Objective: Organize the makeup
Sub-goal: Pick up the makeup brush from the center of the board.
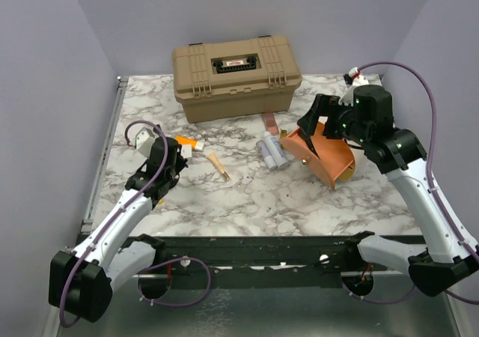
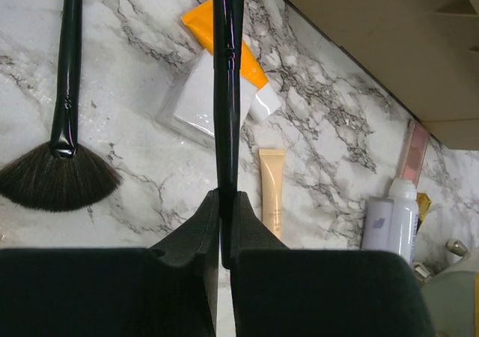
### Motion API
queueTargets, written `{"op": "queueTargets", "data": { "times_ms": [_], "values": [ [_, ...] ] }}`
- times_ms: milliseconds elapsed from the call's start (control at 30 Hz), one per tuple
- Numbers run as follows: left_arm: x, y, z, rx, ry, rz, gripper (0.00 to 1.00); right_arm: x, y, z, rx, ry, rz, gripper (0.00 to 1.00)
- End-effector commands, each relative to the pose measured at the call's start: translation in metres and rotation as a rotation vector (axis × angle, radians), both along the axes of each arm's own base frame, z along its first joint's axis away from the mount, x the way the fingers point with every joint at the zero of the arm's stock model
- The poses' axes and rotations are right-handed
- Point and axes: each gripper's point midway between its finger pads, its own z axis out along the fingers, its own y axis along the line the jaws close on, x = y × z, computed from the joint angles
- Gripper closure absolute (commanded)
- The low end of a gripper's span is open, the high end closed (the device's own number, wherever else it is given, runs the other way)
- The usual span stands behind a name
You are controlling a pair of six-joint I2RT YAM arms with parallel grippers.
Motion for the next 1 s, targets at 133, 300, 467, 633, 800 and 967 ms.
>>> {"op": "queueTargets", "data": {
  "times_ms": [133, 300, 467, 633, 800, 967],
  "values": [
    [0.010, 0.000, 0.040, -0.034, -0.114, 0.013, 1.00, -0.004, 0.006, 0.043, 0.181, -0.155, -0.026, 0.00],
    [0.009, -0.001, 0.054, -0.051, -0.154, 0.011, 1.00, -0.020, 0.012, 0.065, 0.266, -0.332, 0.057, 0.00],
    [0.007, 0.001, 0.068, -0.059, -0.199, 0.012, 1.00, -0.017, 0.005, 0.063, 0.240, -0.276, 0.003, 0.00],
    [0.005, 0.004, 0.068, -0.056, -0.212, 0.022, 1.00, -0.017, 0.009, 0.059, 0.213, -0.249, 0.035, 0.00],
    [0.007, -0.006, 0.080, -0.091, -0.276, -0.034, 1.00, -0.017, 0.011, 0.053, 0.204, -0.212, 0.044, 0.02],
    [0.009, -0.016, 0.105, -0.105, -0.380, -0.107, 1.00, -0.010, 0.017, 0.046, 0.202, -0.152, 0.040, 0.06]
  ]
}}
